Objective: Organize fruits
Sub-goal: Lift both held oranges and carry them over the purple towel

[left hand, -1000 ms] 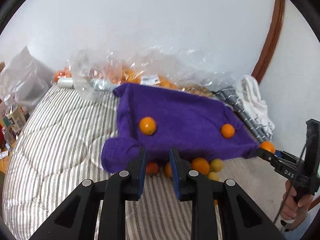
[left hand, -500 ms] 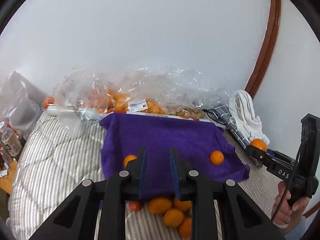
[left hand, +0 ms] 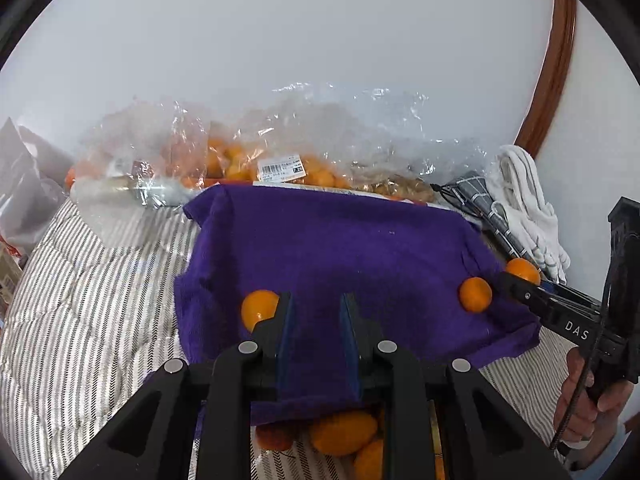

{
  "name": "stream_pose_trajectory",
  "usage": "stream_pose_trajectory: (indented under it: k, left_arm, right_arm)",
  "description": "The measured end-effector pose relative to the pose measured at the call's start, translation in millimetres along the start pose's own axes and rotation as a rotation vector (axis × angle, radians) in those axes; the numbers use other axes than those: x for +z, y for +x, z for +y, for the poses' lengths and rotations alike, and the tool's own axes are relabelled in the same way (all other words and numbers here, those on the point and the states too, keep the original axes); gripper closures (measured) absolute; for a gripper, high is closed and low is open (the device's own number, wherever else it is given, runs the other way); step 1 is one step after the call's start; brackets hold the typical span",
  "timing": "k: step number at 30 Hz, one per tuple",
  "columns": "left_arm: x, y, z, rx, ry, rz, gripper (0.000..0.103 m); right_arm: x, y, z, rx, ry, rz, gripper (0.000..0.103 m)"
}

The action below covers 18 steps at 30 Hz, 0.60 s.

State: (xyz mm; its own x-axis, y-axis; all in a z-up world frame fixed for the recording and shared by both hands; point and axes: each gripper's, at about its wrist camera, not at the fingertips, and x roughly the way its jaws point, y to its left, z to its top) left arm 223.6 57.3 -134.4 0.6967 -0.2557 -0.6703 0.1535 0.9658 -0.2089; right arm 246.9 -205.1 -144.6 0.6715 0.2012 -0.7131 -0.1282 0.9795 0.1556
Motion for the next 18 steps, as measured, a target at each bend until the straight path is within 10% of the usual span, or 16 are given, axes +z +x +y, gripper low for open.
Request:
stream_pose_trajectory:
  k: [18]
  left_arm:
    - [-4.4, 11.5, -1.9, 0.043, 0.026, 0.022, 0.081]
  right_arm:
    - [-10.2, 12.7, -0.5, -0.022, -0.022, 0.040, 0.061]
